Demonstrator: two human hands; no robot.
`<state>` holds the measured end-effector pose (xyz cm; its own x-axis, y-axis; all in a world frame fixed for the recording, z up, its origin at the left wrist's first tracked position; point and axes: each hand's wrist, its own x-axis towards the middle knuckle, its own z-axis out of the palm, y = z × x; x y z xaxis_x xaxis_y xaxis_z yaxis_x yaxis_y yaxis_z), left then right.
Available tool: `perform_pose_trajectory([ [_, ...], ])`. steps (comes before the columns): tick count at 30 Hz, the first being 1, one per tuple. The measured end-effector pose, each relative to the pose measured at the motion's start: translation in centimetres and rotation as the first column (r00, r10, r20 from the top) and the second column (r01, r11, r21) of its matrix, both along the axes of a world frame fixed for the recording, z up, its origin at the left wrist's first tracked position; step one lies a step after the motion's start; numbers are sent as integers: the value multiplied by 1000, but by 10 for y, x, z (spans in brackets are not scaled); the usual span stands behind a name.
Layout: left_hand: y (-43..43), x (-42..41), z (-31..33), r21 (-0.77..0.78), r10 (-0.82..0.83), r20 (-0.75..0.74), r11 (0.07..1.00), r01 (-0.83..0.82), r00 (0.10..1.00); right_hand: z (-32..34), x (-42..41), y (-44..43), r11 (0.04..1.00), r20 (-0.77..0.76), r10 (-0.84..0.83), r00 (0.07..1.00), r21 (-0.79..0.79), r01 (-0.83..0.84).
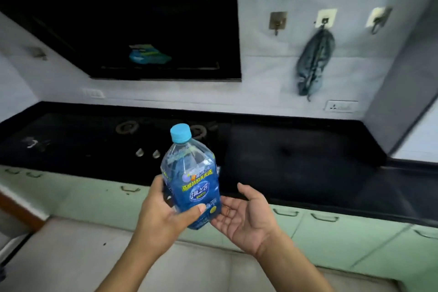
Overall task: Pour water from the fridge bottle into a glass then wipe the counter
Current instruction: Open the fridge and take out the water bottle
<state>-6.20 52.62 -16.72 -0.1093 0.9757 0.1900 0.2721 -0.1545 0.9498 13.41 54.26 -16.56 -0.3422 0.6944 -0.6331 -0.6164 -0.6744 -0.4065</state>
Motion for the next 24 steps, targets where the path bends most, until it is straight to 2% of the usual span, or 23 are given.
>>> perform_pose_trajectory([
  [6,63,103,-15,-41,-118,22,992,119,993,-22,99,45,992,0,-125,992,-20,125],
  [11,110,154,-33,-105,-228,37,967,231,973,-49,150,77,973,-36,-228,973,-44,226],
  [18,185,204,-71,-159,-363,-8,921,357,932,-78,196,127,938,39,-335,942,-83,337],
  [24,256,248,-101,-151,-407,-47,906,396,912,-103,225,188,884,83,-448,890,-111,455],
])
